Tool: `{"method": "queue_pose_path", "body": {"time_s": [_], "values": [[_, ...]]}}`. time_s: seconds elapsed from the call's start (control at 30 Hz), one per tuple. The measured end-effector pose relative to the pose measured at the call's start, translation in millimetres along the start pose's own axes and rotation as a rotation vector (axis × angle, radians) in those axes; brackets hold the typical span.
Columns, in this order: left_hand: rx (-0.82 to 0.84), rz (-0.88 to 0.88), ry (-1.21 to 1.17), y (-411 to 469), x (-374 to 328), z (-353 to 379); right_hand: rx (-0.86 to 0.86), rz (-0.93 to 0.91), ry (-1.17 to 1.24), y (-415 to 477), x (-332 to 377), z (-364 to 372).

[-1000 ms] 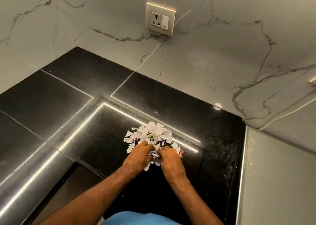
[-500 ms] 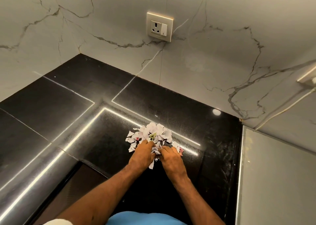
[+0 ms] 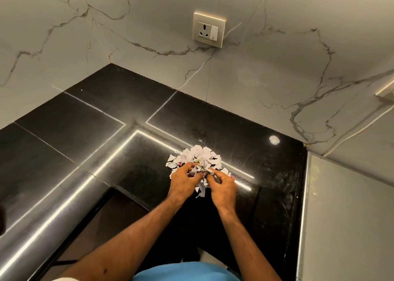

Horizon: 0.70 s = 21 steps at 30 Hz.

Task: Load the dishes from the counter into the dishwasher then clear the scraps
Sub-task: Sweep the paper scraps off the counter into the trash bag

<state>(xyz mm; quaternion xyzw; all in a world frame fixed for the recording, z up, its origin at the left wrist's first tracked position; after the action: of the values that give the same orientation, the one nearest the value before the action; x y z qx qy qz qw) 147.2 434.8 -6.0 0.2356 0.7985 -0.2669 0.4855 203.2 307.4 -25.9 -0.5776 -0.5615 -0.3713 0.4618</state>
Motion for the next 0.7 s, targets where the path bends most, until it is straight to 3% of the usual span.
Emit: {"method": "queue_pose_path", "body": {"time_s": [0.37,0.7], "values": [[-0.054,-0.027,-0.168,-43.6,27.3,-61.5,0.089,0.095,0.122,-71.5,14.1,16.0],[-0.135,-0.141,-0.209,-112.9,99.8,-120.0,0.217,0.093,-0.021,-159.0,-15.9,41.7]]}}
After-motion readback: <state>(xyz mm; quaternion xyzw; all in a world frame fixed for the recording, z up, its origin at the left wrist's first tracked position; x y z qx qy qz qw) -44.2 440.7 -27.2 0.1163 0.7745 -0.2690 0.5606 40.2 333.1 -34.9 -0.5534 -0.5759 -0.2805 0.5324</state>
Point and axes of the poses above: each hand's wrist, its own y-axis towards the middle knuckle, its own z-axis out of the palm, x = y × z, the point moved 1 cm from there along y, towards the middle knuckle, and after that the axes turned 12 degrees about -x, right-handed, at the moved point
